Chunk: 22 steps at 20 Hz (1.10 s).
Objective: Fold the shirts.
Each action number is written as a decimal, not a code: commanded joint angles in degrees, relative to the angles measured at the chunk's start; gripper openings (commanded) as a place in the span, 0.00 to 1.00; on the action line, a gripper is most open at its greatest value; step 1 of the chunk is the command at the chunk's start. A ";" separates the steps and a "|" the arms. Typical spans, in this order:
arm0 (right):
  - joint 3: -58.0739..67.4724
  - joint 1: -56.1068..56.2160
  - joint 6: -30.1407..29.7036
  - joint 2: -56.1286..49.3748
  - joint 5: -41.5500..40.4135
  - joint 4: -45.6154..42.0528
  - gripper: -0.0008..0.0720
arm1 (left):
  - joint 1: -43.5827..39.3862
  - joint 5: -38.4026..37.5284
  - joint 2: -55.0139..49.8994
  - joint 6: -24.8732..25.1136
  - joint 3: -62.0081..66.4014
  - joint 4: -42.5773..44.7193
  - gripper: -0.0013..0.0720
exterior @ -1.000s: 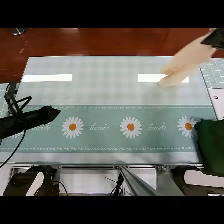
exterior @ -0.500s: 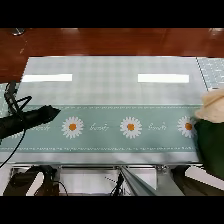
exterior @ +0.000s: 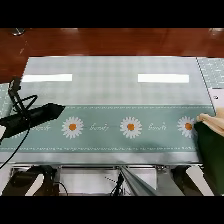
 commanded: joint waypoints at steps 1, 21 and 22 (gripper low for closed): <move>-9.66 -1.36 3.78 5.53 -0.57 -12.04 0.25 | -2.40 5.18 -0.02 -0.48 0.00 0.04 0.06; -9.05 68.30 -2.64 -14.67 -44.39 3.93 0.04 | -19.93 -2.51 -34.29 -9.99 36.81 22.10 0.05; -10.82 69.88 -0.85 -16.68 -44.72 2.27 0.04 | -20.24 -4.79 -36.13 -10.38 35.60 25.24 0.05</move>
